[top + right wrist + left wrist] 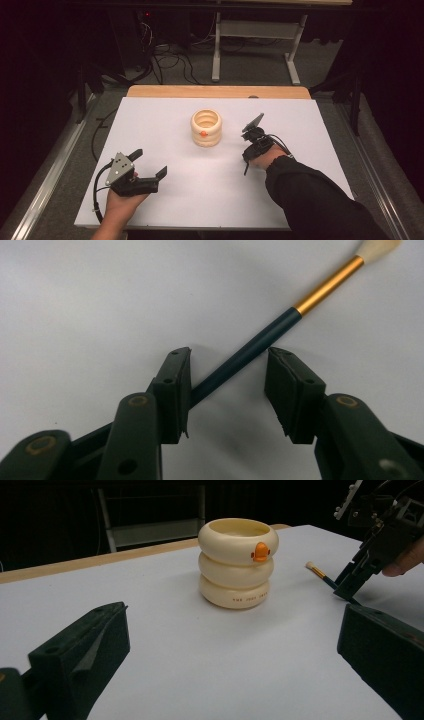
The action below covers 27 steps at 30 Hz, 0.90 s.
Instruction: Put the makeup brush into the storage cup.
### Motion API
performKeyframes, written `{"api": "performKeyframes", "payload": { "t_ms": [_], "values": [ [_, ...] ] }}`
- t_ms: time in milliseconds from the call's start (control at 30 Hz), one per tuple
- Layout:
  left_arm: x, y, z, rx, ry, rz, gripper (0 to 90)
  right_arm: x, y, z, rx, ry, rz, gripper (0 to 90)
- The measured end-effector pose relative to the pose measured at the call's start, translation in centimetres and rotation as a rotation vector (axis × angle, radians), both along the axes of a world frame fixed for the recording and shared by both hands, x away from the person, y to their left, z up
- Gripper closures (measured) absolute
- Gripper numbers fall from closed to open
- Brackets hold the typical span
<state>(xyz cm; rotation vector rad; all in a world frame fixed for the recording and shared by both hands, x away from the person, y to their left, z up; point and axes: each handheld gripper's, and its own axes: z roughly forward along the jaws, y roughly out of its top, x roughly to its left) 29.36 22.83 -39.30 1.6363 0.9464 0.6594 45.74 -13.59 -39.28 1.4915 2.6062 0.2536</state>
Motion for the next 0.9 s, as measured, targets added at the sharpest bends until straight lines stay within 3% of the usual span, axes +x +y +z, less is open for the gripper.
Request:
{"api": "performKeyframes", "payload": {
  "t_ms": [433, 900],
  "values": [
    [0.02, 0.03, -0.01, -0.001, 0.002, -0.001, 1.1, -0.23, -0.3, 0.08, -0.029, -0.002, 0.034, 75.4],
    [-0.01, 0.11, 0.03, -0.001, -0.002, -0.001, 1.1, -0.2, -0.42, 0.06, -0.029, 0.009, 0.038, 84.6]
  ]
}}
